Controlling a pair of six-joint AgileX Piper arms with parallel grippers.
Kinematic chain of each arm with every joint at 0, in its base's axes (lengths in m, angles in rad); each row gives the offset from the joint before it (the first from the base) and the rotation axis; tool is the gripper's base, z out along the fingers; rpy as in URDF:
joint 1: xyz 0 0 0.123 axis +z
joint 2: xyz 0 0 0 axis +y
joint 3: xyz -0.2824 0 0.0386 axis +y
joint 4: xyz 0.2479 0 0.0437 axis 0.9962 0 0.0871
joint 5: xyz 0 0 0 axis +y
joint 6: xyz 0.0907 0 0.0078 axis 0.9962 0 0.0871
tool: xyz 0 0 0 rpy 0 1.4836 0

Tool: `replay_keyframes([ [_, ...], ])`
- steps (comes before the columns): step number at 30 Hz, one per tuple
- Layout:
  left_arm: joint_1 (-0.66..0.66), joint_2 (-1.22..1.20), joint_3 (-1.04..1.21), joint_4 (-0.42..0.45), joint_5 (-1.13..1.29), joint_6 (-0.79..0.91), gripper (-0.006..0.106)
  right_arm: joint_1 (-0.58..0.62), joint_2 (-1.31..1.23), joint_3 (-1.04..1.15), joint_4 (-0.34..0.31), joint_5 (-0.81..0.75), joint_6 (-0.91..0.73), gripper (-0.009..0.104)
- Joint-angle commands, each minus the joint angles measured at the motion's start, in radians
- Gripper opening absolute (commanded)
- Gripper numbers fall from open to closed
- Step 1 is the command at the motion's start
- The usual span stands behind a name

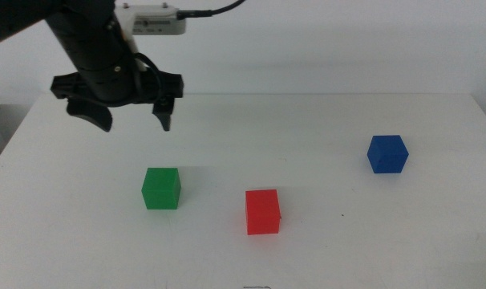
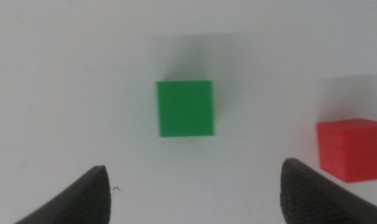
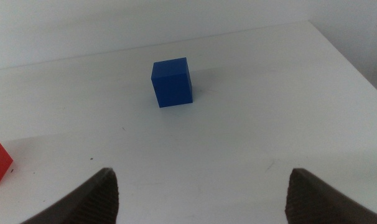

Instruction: Stack red cubes first, then green, then blue cubes in a specific spot.

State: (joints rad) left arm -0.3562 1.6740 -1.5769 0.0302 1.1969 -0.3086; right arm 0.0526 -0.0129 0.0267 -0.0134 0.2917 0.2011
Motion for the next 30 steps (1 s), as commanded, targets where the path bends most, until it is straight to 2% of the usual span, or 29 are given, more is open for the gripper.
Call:
replay_keyframes([
  [1, 0.026, -0.038, -0.023, -0.016, -0.017, 0.020, 0.093, -0.007, -0.014, -0.010, -0.010, -0.075, -0.010, 0.085],
  [8, 0.057, 0.042, -0.023, -0.057, -0.044, 0.056, 0.093, -0.007, -0.014, -0.010, -0.010, -0.075, -0.010, 0.085],
  [30, 0.059, 0.291, -0.023, -0.079, -0.130, 0.056, 0.093, -0.007, -0.014, -0.010, -0.010, -0.075, -0.010, 0.085],
])
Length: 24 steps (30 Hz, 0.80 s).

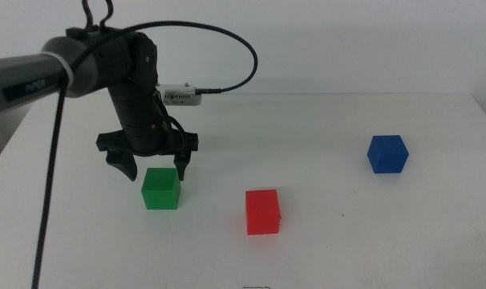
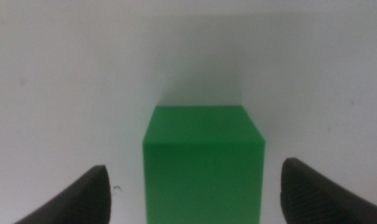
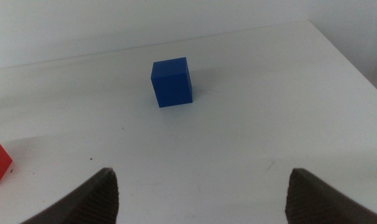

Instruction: Stack red cubes first, then green, then blue cubes in a specific spot.

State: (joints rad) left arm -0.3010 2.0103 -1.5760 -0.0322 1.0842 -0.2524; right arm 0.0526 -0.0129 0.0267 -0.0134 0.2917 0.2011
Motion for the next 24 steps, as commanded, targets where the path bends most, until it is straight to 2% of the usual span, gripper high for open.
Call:
replay_keyframes([
  [1, 0.003, -0.039, -0.024, -0.017, -0.022, 0.000, 0.093, -0.007, -0.014, -0.010, -0.010, -0.075, -0.010, 0.085],
  [12, 0.003, 0.032, -0.024, -0.057, -0.026, 0.010, 0.093, -0.007, -0.014, -0.010, -0.010, -0.075, -0.010, 0.085],
  [16, 0.003, 0.032, -0.024, -0.082, -0.022, 0.026, 0.087, -0.007, -0.014, -0.010, -0.010, -0.075, -0.010, 0.085],
  [19, 0.003, 0.031, -0.025, -0.091, -0.005, 0.025, 0.076, -0.007, -0.014, -0.010, -0.010, -0.075, -0.010, 0.085],
  [24, 0.003, 0.024, -0.025, -0.105, 0.037, 0.001, 0.040, -0.007, -0.014, -0.010, -0.010, -0.075, -0.010, 0.085],
])
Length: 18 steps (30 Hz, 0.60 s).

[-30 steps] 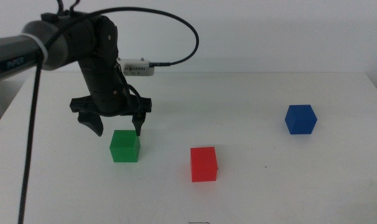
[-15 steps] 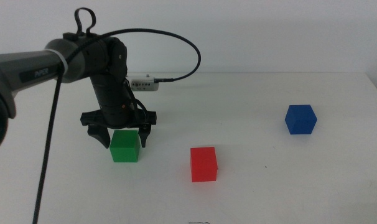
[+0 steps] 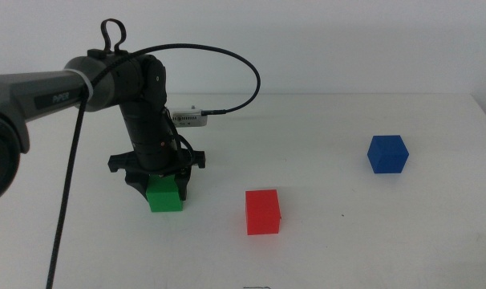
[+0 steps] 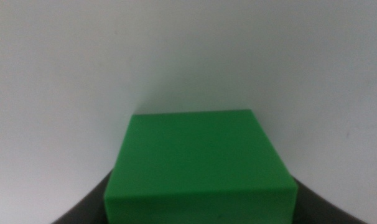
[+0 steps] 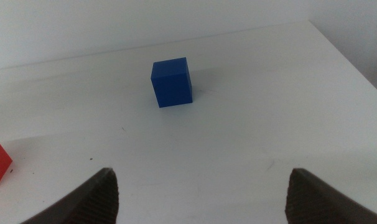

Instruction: Stack red cubes first, then green, then blue cubes in a specific spot.

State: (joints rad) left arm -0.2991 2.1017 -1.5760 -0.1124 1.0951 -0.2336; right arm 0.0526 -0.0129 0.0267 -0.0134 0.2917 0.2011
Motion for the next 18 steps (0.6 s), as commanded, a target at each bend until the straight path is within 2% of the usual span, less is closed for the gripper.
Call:
replay_keyframes([
  [1, 0.001, -0.073, -0.025, -0.026, 0.035, -0.030, 0.034, -0.007, -0.014, -0.010, -0.010, -0.075, -0.010, 0.085],
  [3, 0.001, -0.092, -0.025, -0.028, 0.052, -0.049, 0.019, -0.007, -0.014, -0.010, -0.010, -0.075, -0.010, 0.085],
  [5, -0.004, -0.121, -0.025, -0.030, 0.068, -0.051, 0.009, -0.007, -0.014, -0.010, -0.010, -0.075, -0.010, 0.085],
  [8, -0.022, -0.178, -0.025, -0.026, 0.086, -0.074, -0.001, -0.007, -0.014, -0.010, -0.010, -0.075, -0.010, 0.085],
  [13, -0.075, -0.260, -0.025, -0.023, 0.104, -0.180, -0.001, -0.007, -0.014, -0.010, -0.010, -0.075, -0.010, 0.085],
  [18, -0.188, -0.274, -0.055, -0.013, 0.119, -0.279, -0.001, -0.007, -0.014, -0.010, -0.010, -0.075, -0.010, 0.085],
])
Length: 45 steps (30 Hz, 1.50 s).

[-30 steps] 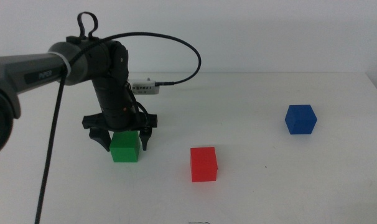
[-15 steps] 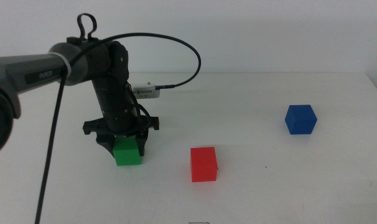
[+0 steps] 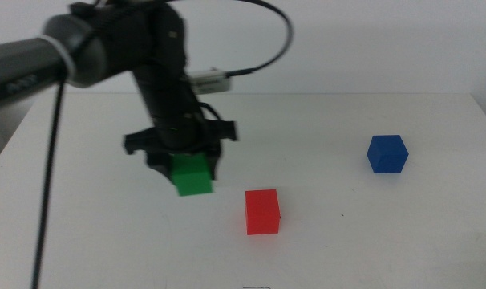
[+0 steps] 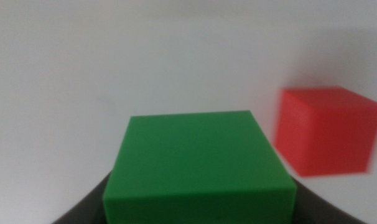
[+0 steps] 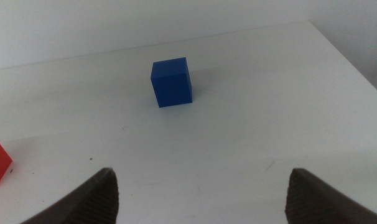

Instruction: Stack red cubes first, then green, then blue cubes in a specific spot.

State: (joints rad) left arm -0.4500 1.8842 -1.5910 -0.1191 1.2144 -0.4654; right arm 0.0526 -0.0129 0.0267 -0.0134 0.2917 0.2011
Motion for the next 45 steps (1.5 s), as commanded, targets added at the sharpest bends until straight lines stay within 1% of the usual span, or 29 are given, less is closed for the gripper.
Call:
replay_keyframes([
  [1, -0.057, -0.051, -0.050, 0.001, -0.001, -0.061, -0.001, -0.007, -0.014, -0.010, -0.010, -0.075, -0.010, 0.085],
  [7, -0.170, 0.036, -0.195, 0.042, 0.065, -0.140, -0.001, -0.007, -0.014, -0.010, -0.010, -0.075, -0.010, 0.085],
  [11, -0.210, 0.106, -0.285, 0.048, 0.100, -0.176, -0.001, -0.007, -0.014, -0.010, -0.010, -0.075, -0.010, 0.085],
  [14, -0.232, 0.137, -0.308, 0.048, 0.100, -0.209, -0.001, -0.007, -0.014, -0.010, -0.010, -0.075, -0.010, 0.085],
  [27, -0.248, 0.173, -0.309, 0.067, 0.100, -0.235, -0.001, -0.007, -0.014, -0.010, -0.010, -0.075, -0.010, 0.085],
  [39, -0.254, 0.187, -0.276, 0.063, 0.100, -0.219, -0.001, -0.007, -0.014, -0.010, -0.011, -0.075, -0.010, 0.085],
  [42, -0.254, 0.189, -0.276, 0.063, 0.100, -0.219, 0.003, -0.007, -0.014, -0.010, -0.011, -0.075, -0.010, 0.085],
  [43, -0.254, 0.189, -0.278, 0.063, 0.100, -0.207, 0.012, -0.007, -0.014, -0.010, -0.011, -0.075, -0.010, 0.085],
  [45, -0.254, 0.189, -0.278, 0.063, 0.100, -0.199, 0.022, -0.007, -0.014, -0.010, -0.011, -0.075, -0.010, 0.085],
])
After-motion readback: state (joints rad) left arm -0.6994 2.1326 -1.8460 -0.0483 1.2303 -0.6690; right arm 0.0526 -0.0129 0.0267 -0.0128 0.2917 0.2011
